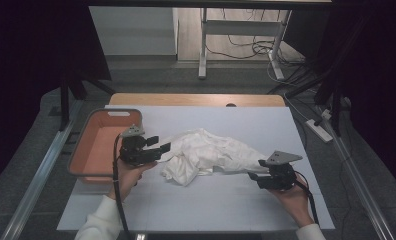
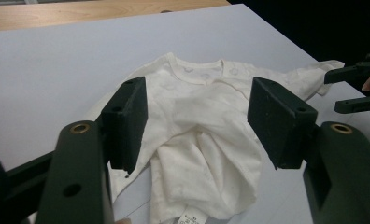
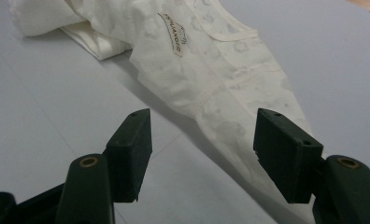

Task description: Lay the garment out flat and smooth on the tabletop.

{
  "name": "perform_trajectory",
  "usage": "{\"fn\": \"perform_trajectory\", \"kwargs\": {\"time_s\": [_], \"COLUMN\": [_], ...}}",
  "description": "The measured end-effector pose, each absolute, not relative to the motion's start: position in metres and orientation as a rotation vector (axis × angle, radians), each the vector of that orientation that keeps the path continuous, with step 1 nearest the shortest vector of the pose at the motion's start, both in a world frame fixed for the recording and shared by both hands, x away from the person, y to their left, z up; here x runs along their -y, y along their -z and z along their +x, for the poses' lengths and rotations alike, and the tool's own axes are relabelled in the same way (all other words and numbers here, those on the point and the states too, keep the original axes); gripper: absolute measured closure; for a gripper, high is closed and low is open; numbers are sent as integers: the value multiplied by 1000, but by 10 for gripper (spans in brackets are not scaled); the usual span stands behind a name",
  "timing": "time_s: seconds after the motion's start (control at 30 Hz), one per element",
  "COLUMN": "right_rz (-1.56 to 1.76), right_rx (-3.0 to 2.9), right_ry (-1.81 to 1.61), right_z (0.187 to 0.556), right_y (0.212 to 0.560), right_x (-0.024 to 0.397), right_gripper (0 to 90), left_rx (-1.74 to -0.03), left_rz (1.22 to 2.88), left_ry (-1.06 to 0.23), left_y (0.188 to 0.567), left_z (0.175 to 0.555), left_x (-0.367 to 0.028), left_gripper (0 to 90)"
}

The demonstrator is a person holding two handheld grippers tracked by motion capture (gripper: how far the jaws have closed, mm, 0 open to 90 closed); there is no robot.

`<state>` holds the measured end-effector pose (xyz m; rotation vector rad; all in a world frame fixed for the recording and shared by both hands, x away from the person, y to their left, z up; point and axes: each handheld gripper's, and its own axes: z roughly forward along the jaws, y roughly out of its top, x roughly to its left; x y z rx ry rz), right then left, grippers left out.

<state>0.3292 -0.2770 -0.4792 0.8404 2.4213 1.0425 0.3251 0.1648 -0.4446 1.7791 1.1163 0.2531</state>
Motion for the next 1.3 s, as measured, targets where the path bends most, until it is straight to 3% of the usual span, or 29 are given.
{"fn": "perform_trajectory", "kwargs": {"time_s": [1.3], "right_rz": [804], "right_rx": [-2454], "right_ry": [-979], "right_z": [326], "right_y": [486], "right_x": [263], "right_gripper": [371], "left_rx": [-1133], "left_rz": [1789], "left_ry": [-235], "left_y": [450], "left_z": [329], "left_x": [-162], "left_gripper": [359]}}
